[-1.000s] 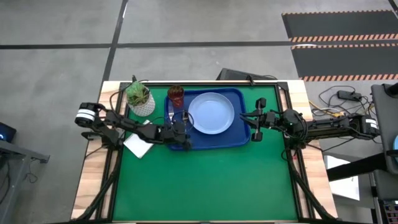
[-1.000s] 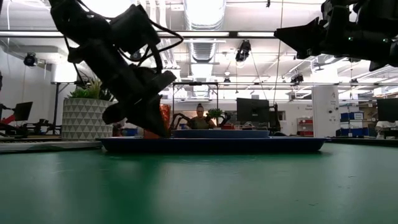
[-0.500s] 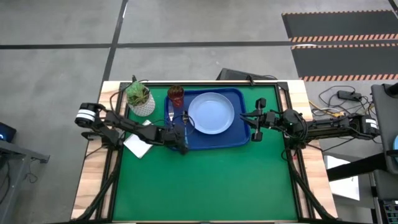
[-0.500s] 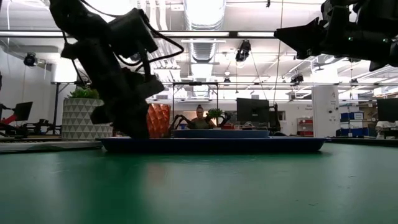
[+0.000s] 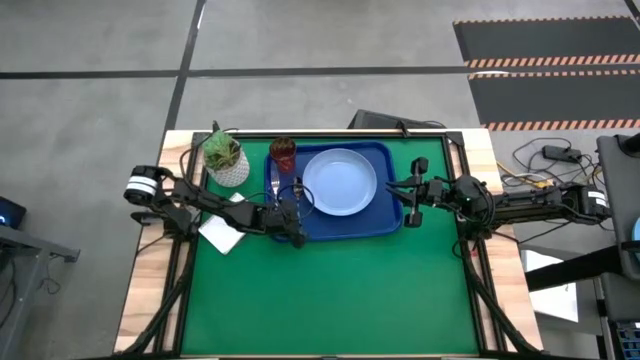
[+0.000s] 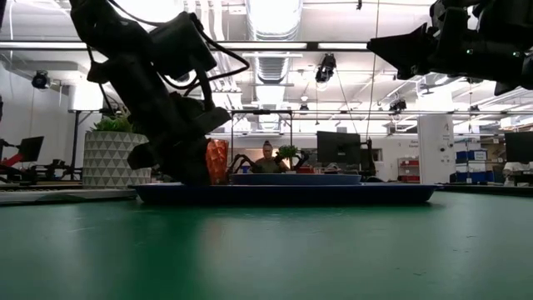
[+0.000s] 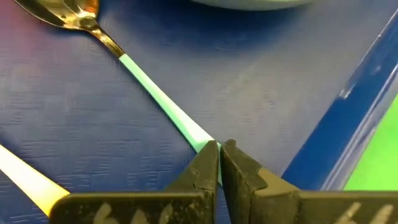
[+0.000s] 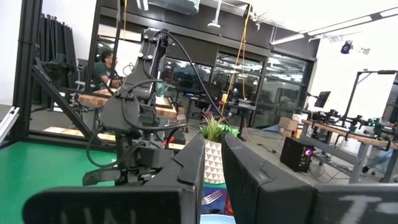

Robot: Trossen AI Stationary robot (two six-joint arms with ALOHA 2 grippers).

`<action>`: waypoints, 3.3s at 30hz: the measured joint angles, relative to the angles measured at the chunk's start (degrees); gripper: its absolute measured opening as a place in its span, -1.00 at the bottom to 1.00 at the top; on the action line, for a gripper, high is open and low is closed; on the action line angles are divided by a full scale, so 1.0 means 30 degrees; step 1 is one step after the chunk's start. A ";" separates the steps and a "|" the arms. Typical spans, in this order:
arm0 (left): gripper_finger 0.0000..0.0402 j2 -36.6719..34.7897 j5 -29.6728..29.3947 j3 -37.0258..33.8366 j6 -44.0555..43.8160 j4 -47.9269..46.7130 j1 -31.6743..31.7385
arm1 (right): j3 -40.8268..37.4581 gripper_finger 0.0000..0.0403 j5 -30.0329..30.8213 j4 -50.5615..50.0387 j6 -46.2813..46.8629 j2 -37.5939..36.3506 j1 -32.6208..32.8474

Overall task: Pick and place plate/cup/fork/spoon on tray
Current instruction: Adjust the utensils on the tray

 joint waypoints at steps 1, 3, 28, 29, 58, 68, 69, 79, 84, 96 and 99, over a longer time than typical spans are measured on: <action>-1.00 0.0056 -0.0182 0.0000 -0.0012 0.0016 0.0000 | 0.0000 -0.79 0.0000 0.0001 0.0000 -0.0002 0.0000; -1.00 0.0240 -0.0847 0.0000 -0.0411 0.0123 0.0000 | 0.0000 -0.79 0.0000 0.0008 -0.0003 -0.0005 0.0000; -1.00 -0.1286 -0.0890 -0.0073 0.1158 -0.0229 0.0007 | 0.0000 -0.79 0.0000 0.0001 0.0018 -0.0007 0.0000; -1.00 -0.1150 -0.0904 -0.0087 0.1139 -0.0020 0.0008 | 0.0000 -0.79 0.0000 0.0001 0.0000 -0.0007 0.0000; -1.00 -0.0951 -0.1073 -0.0336 0.0488 -0.0258 0.0050 | 0.0000 -0.79 0.0000 0.0000 -0.0015 0.0001 0.0000; -1.00 0.0248 -0.1332 -0.0220 -0.0035 0.0155 0.0044 | 0.0000 -0.79 0.0000 -0.0039 0.0028 -0.0020 0.0000; -1.00 0.0359 -0.1366 -0.0190 -0.0022 0.0248 0.0044 | 0.0000 -0.79 0.0000 -0.0094 0.0018 -0.0028 0.0000; -1.00 0.0660 -0.1301 -0.0124 0.0342 0.1560 0.0051 | 0.0022 -0.79 0.0000 -0.0125 -0.0012 -0.0014 0.0044; -1.00 0.0422 -0.1328 -0.0014 0.0715 0.2581 0.0051 | 0.0022 -0.79 0.0002 -0.0130 -0.0015 0.0015 0.0044; -1.00 0.2325 -0.1433 0.0116 0.1992 0.5950 0.0051 | 0.0029 -0.79 0.0000 -0.0126 -0.0018 0.0008 0.0044; -1.00 0.2411 -0.1433 0.0113 0.1989 0.5908 0.0051 | 0.0029 -0.79 0.0000 -0.0130 -0.0022 0.0008 0.0044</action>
